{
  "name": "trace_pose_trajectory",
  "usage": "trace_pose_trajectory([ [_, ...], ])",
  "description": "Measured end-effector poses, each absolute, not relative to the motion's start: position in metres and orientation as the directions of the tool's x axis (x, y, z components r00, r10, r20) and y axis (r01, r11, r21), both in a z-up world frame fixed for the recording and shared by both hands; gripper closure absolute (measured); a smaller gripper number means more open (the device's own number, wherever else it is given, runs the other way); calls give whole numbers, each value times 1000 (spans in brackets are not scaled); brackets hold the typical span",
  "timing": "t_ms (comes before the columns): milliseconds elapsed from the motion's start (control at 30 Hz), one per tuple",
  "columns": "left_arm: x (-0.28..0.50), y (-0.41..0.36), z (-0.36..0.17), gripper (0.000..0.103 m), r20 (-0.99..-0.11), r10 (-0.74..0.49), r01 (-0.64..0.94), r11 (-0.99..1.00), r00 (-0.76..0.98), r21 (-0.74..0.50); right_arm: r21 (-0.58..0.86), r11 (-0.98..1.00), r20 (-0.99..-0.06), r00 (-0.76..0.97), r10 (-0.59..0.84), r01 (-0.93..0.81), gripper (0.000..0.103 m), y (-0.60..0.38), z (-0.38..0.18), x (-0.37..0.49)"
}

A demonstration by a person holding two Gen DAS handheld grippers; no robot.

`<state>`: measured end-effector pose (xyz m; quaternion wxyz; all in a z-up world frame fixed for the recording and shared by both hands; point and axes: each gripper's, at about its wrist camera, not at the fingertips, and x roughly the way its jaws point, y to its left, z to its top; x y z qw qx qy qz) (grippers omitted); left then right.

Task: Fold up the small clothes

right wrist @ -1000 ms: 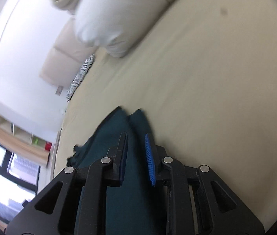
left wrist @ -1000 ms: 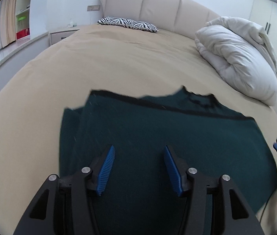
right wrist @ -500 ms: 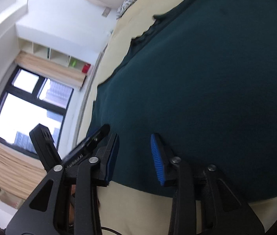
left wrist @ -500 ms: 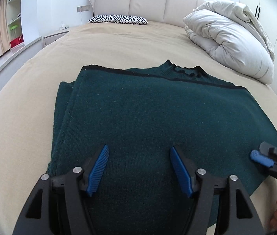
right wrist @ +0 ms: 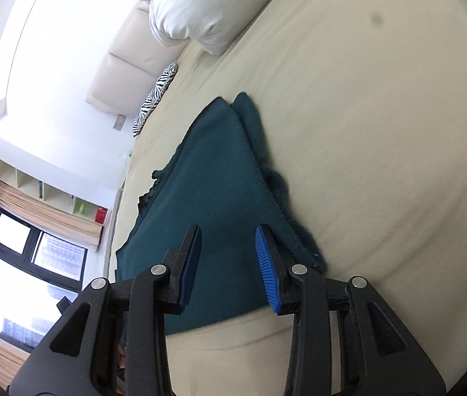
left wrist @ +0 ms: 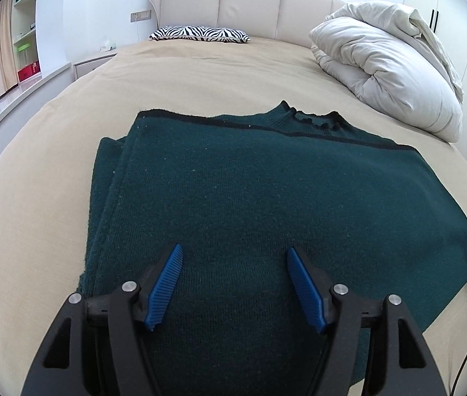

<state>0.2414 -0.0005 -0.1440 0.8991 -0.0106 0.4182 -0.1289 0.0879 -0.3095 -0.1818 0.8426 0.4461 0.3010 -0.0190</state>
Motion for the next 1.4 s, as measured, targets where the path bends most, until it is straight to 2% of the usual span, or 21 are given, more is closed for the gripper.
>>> trace_pose_trajectory([
  [233,242,0,-144,34,-748,-248,226,965,616,-134,737,664,-474,795,378,124,65,-255,-139,131],
  [433,243,3,-145,34,-743,-272,232,959,611,-161,702,712,-517,698,496,14,64,-190,-139,211],
  [567,243,5,-145,34,-740,-280,236,957,612,-167,683,726,-586,656,476,82,64,-198,-167,235],
  [700,243,7,-145,34,-737,-294,239,954,609,-183,746,654,-524,718,458,127,64,-246,-181,210],
  [900,235,18,-129,35,-715,-326,218,945,618,-242,735,609,-536,806,250,299,63,-344,-172,143],
  [933,234,21,-127,35,-708,-331,210,943,623,-257,723,615,-538,814,217,314,62,-356,-167,132],
  [1000,232,23,-123,35,-699,-346,200,938,627,-285,704,625,-547,819,173,338,52,-373,-163,122],
  [1033,233,22,-122,35,-697,-352,200,935,625,-292,703,624,-549,818,170,342,47,-379,-164,119],
  [1233,235,6,-120,36,-683,-421,244,906,597,-345,708,639,-597,739,313,301,46,-367,-181,146],
  [1300,235,-1,-119,36,-685,-433,256,901,586,-351,676,671,-645,685,337,306,47,-354,-189,162],
  [1400,237,-11,-126,36,-707,-426,267,905,564,-332,702,640,-636,679,366,312,46,-351,-192,172],
])
